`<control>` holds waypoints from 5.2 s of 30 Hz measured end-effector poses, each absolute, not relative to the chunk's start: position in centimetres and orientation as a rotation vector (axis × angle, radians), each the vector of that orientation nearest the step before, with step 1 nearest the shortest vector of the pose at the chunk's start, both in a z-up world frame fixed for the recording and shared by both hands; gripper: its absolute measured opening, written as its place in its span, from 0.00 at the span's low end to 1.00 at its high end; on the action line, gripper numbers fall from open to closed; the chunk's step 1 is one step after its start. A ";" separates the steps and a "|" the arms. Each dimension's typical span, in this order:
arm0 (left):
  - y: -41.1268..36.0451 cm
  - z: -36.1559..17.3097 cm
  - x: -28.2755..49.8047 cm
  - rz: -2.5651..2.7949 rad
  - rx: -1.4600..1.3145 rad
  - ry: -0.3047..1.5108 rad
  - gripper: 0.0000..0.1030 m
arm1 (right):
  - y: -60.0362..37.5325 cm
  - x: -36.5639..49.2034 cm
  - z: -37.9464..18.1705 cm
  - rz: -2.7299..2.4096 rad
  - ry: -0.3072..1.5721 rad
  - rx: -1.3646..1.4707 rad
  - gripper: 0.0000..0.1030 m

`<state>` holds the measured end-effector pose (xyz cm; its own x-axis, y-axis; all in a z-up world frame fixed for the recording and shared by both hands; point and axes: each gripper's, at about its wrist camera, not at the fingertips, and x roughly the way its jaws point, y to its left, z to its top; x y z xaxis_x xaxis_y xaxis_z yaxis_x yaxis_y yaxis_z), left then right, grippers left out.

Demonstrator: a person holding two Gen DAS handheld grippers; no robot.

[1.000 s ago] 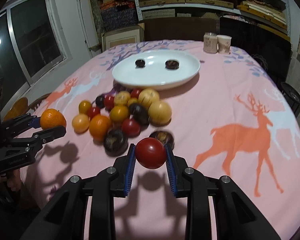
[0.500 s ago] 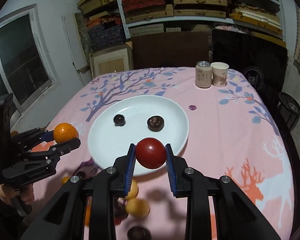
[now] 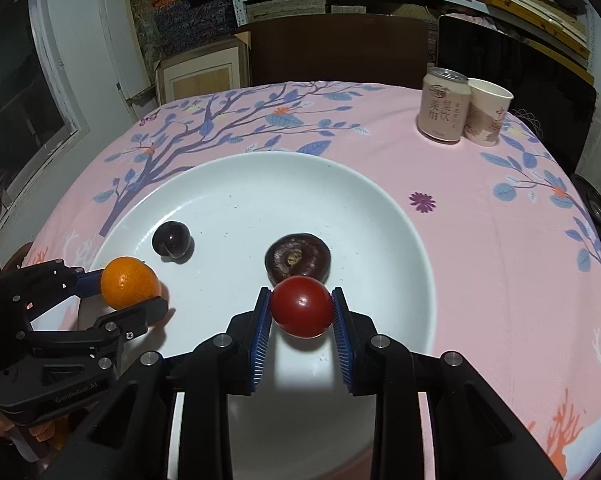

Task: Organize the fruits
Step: 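Carry the mandarin and tomato onto the white plate and open both tools, then grasp a pale orange round fruit with the left tool while the right tool grasps a dark purple fruit, then carry both fruits onto the white plate and open both tools, then grasp a yellow-orange round fruit with the left tool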

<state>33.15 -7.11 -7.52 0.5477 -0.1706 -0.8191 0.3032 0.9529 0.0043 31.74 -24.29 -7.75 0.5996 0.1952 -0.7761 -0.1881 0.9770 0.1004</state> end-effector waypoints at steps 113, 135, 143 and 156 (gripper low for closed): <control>-6.1 -0.9 14.2 -0.388 0.128 0.742 0.43 | -30.4 12.7 0.0 0.200 0.735 0.074 0.38; -13.3 -7.3 30.5 -0.410 0.196 0.936 0.54 | -26.7 32.9 -7.1 0.177 0.908 0.056 0.38; -11.4 -4.1 26.9 -0.412 0.158 0.843 0.71 | -28.0 29.6 -4.4 0.161 0.799 0.079 0.51; -1.0 -4.4 13.0 -0.323 0.144 0.817 0.79 | -28.3 11.4 -5.8 0.236 0.750 0.162 0.58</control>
<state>13.05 -1.02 -4.38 0.6386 -0.2268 -0.7354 0.3373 0.9414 0.0025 11.43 -28.35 -5.77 0.7068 0.2690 -0.6542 -0.1541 0.9612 0.2288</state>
